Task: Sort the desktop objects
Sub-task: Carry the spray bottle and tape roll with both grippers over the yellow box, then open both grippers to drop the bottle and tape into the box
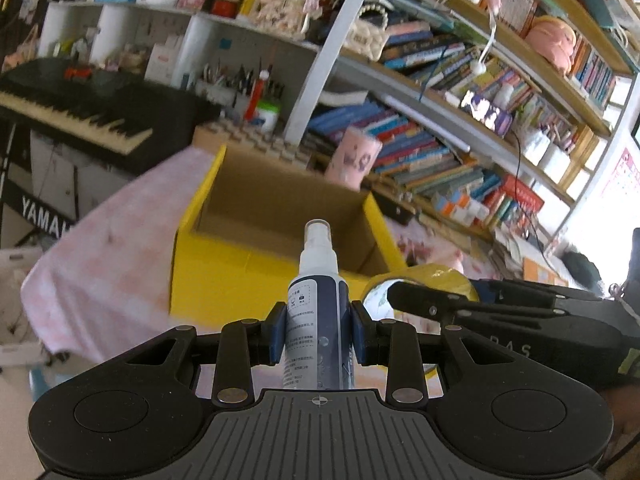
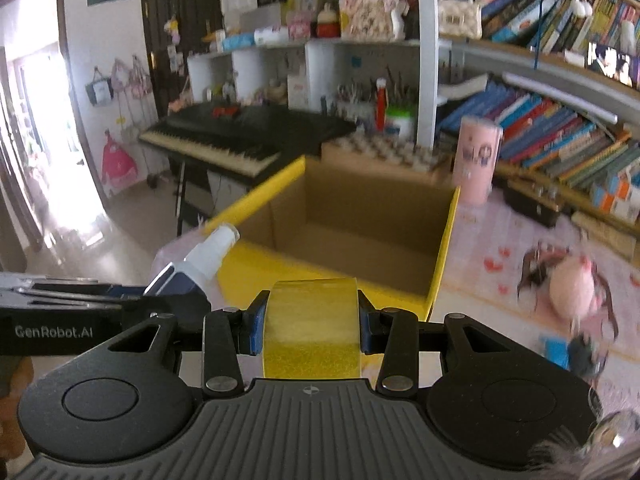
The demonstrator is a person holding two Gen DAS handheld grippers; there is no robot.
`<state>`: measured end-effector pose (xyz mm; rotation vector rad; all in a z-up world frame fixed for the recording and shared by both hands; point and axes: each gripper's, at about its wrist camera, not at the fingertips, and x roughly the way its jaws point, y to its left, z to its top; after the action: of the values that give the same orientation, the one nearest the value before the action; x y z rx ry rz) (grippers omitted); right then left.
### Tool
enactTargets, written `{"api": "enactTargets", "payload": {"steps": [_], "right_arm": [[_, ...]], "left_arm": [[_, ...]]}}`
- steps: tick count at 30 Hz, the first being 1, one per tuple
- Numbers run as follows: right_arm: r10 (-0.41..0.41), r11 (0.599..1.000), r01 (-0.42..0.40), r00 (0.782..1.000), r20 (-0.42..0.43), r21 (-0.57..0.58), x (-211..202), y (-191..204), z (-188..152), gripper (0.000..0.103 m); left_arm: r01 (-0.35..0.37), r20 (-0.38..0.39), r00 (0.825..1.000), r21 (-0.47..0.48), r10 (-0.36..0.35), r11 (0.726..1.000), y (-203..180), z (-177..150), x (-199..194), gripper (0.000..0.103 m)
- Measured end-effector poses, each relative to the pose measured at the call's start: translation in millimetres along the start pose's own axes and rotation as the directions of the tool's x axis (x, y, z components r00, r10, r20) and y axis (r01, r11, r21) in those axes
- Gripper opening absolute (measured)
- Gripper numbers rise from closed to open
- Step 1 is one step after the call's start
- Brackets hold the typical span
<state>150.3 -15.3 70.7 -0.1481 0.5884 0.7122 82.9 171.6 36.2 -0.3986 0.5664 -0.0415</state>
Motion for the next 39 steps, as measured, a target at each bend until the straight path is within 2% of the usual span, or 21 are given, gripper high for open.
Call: {"api": "enactTargets", "payload": {"steps": [7,13,16,20,25,33,39], "right_arm": [[0.017,0.999,-0.015,0.998,0.068,-0.037,30.9,-31.1,44.5,0.039],[0.018,0.998,-0.015,0.998,0.055,-0.058,86.5,-56.7,69.9,0.039],[0.015,0.993,-0.014,1.0,0.012,-0.118,119.6,-64.0,76.8,0.039],[0.026,0.98,-0.045,0.995,-0.099,-0.193,167.8,-74.7,83.0,0.039],[-0.004,0.941,-0.064,0.98,-0.2,-0.333,212.4,-77.7,81.4,0.039],[-0.052,0.868,-0.121,0.942,-0.331,-0.481,250.0,-78.9,71.7,0.039],[-0.06,0.847,-0.128,0.941,-0.332,-0.516,250.5,-76.5,70.1,0.039]], "left_arm": [[-0.044,0.066,0.997,-0.004,0.044,0.999,-8.0,36.4,34.0,0.031],[-0.124,0.071,0.99,0.007,0.124,0.992,-4.1,61.2,81.5,0.031],[-0.173,0.041,0.984,0.037,0.172,0.984,-1.0,67.9,108.7,0.031],[-0.222,-0.037,0.974,0.06,0.224,0.973,8.3,65.6,143.7,0.031],[-0.289,-0.125,0.947,0.08,0.297,0.954,20.9,55.7,171.4,0.031],[-0.317,-0.178,0.926,0.112,0.333,0.942,19.9,53.3,190.4,0.031],[-0.333,-0.168,0.922,0.107,0.348,0.937,18.5,52.5,193.2,0.031]]}}
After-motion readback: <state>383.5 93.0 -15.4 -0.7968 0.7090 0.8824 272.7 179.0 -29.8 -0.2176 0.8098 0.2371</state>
